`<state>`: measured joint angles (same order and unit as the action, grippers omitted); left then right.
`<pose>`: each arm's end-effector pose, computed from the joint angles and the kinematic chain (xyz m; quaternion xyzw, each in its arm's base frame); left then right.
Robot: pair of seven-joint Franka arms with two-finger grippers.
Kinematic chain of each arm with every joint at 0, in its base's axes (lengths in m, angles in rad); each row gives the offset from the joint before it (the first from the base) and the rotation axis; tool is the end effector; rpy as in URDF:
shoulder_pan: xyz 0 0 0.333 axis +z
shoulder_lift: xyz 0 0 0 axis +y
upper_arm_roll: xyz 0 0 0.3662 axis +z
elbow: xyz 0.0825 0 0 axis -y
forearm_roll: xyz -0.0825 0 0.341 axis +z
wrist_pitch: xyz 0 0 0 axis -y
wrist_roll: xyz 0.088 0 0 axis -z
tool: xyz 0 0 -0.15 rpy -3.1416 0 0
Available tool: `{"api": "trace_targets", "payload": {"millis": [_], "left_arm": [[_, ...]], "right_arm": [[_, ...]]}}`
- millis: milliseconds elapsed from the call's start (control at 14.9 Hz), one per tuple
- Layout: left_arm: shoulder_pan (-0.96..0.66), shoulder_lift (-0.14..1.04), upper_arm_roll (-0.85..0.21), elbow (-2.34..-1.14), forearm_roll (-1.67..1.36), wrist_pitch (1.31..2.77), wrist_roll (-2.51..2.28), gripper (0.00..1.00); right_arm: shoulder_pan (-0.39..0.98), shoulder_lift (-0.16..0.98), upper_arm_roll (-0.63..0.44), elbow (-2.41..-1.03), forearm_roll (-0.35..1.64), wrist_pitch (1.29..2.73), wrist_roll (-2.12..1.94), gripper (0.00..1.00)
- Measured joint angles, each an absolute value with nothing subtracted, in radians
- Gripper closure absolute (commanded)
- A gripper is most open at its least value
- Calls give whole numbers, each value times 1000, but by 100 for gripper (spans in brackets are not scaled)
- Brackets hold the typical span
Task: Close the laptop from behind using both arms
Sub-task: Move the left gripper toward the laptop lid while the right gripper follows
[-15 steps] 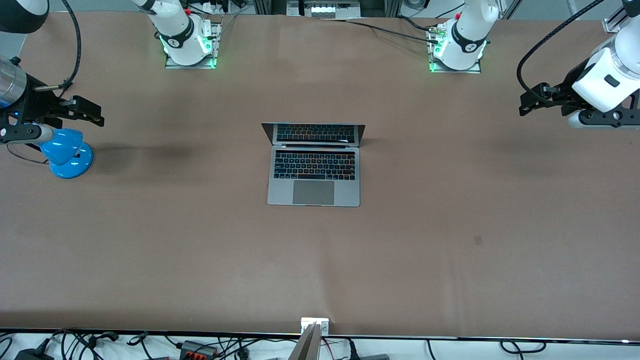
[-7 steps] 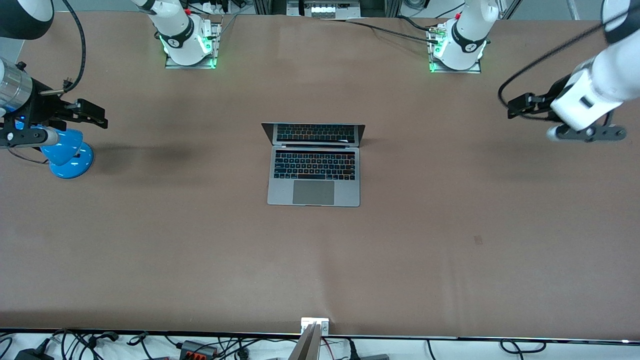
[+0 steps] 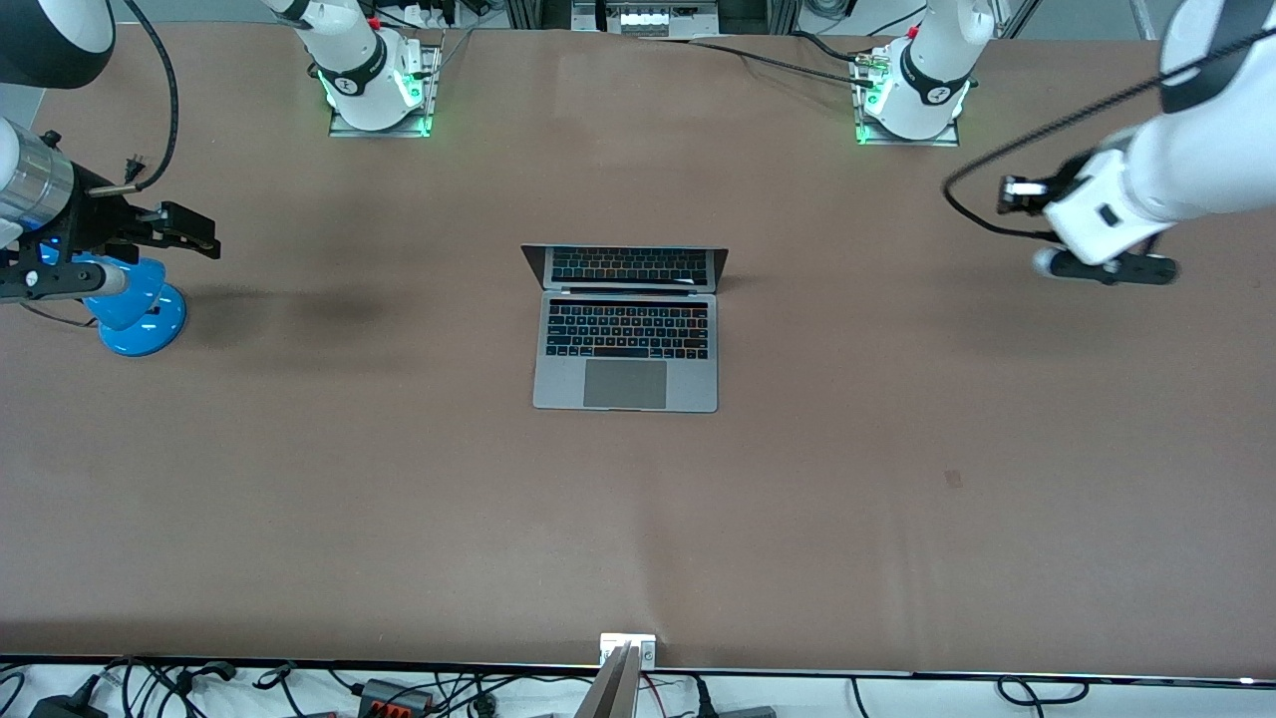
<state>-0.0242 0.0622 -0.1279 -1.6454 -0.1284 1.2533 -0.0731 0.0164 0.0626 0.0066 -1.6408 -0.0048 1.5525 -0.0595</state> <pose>0.4591 -0.0905 0.5570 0.9711 -0.0450 -0.2307 0.0421 0.5185 0.0111 0.5685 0.9963 0.0413 -0.0754 0.0008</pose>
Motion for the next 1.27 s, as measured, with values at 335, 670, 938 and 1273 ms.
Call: {"api": "trace_targets", "payload": {"millis": [335, 670, 938, 1273], "left_arm": [[-31, 121, -140, -1647, -234, 1240, -97, 99], [-59, 186, -210, -1648, -280, 1300, -196, 99], [-65, 209, -265, -1709, -374, 1410, -212, 99], [-65, 158, -412, -1894, -398, 1666, -275, 99]], "right_arm": [[20, 92, 8, -1641, -5, 1518, -62, 32], [24, 103, 9, -1640, -4, 1401, -61, 99], [58, 89, 11, -1644, 7, 1340, -55, 100], [124, -40, 13, -1863, 114, 1489, 43, 100]]}}
